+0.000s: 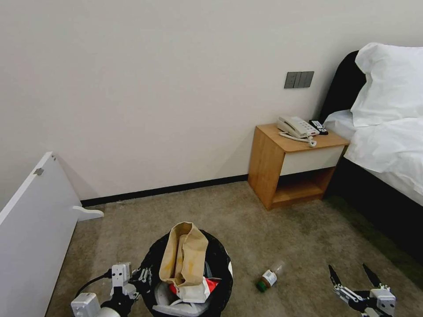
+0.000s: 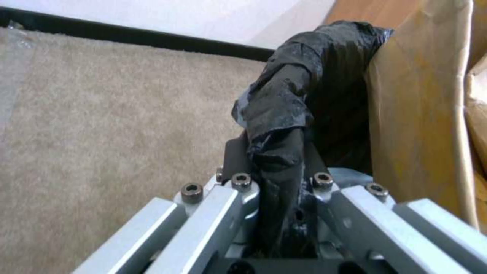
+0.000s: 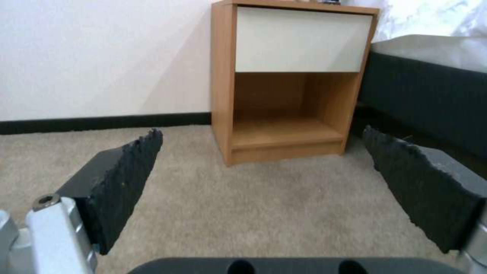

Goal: Pick up the trash bin, then pick up the garbage from the floor and place it into the trash bin.

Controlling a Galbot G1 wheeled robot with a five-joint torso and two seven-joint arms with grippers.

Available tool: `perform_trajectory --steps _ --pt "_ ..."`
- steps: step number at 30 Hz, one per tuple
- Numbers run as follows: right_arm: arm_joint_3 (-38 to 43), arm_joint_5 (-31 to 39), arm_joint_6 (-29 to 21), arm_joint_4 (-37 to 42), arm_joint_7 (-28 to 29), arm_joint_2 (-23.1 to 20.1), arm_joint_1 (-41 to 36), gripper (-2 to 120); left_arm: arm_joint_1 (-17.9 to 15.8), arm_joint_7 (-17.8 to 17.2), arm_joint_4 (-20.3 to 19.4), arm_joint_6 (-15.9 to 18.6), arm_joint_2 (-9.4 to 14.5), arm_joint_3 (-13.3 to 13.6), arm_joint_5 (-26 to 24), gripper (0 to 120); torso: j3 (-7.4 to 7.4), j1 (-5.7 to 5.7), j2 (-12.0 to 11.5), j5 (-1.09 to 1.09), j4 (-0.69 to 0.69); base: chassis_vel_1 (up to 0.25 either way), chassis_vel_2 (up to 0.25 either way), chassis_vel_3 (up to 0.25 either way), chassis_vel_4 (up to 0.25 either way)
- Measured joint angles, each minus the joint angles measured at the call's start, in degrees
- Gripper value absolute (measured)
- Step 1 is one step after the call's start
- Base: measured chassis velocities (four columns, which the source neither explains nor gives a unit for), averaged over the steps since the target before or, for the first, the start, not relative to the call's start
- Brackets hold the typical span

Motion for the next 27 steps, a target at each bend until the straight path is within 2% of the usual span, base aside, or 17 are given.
perform_trajectory --steps 18,27 --pt "0.00 -0.20 0.19 0.22 0.16 0.10 -0.11 100 0.53 0.16 -0.28 -0.08 -0.02 -0.02 0.34 4 0.00 0.00 0.00 0.00 0.00 -0.121 0.116 0.110 -0.111" --pt "-1.02 0.85 -0.08 0.38 1.11 -0.62 -0.59 100 0.94 0.19 -0.62 -0.09 0.13 -0.19 0.37 4 0.00 0.00 0.00 0.00 -0.01 -0.026 0.032 0.023 -0.035"
